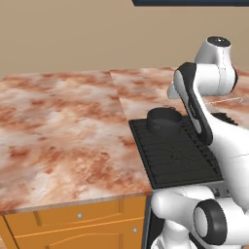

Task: Open the cabinet and move the ladle to the pot. Then close the cabinet.

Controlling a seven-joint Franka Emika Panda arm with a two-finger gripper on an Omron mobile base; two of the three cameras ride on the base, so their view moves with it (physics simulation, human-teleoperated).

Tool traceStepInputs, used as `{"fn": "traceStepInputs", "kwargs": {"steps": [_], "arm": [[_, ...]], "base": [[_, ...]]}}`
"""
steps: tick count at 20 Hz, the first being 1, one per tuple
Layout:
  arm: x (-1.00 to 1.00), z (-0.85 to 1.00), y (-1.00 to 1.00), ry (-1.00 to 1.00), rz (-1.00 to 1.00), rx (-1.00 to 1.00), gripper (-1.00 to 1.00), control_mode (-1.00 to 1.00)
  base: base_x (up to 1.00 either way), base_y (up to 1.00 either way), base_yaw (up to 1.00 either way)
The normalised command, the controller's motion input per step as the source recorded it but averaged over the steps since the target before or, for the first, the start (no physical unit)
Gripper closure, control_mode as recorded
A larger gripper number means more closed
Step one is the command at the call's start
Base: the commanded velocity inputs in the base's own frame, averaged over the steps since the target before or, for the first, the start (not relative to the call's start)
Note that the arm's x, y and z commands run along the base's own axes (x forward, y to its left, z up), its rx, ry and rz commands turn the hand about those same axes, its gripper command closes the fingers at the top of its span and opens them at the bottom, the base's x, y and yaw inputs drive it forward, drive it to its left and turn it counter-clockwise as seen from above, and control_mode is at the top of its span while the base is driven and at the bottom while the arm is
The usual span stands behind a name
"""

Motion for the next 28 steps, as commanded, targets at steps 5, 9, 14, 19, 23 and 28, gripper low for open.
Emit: {"fn": "traceStepInputs", "kwargs": {"steps": [5, 9, 14, 19, 23, 28], "arm": [[0.81, -0.51, -0.02, 0.00, -0.03, 0.00, 1.00, -1.00], [0.70, -0.50, -0.24, 0.00, -0.06, 0.00, 1.00, -1.00], [0.70, -0.41, -0.25, 0.00, -0.06, 0.00, 1.00, -1.00], [0.66, -0.38, -0.04, 0.00, -0.05, 0.00, 1.00, -1.00], [0.58, -0.41, -0.02, 0.00, -0.04, 0.00, 1.00, -1.00], [0.60, -0.35, -0.09, 0.00, -0.04, 0.01, 1.00, -1.00]], "base": [[0.00, 0.00, 0.00], [0.00, 0.00, 0.00], [0.00, 0.00, 0.00], [0.00, 0.00, 0.00], [0.00, 0.00, 0.00], [0.00, 0.00, 0.00]]}}
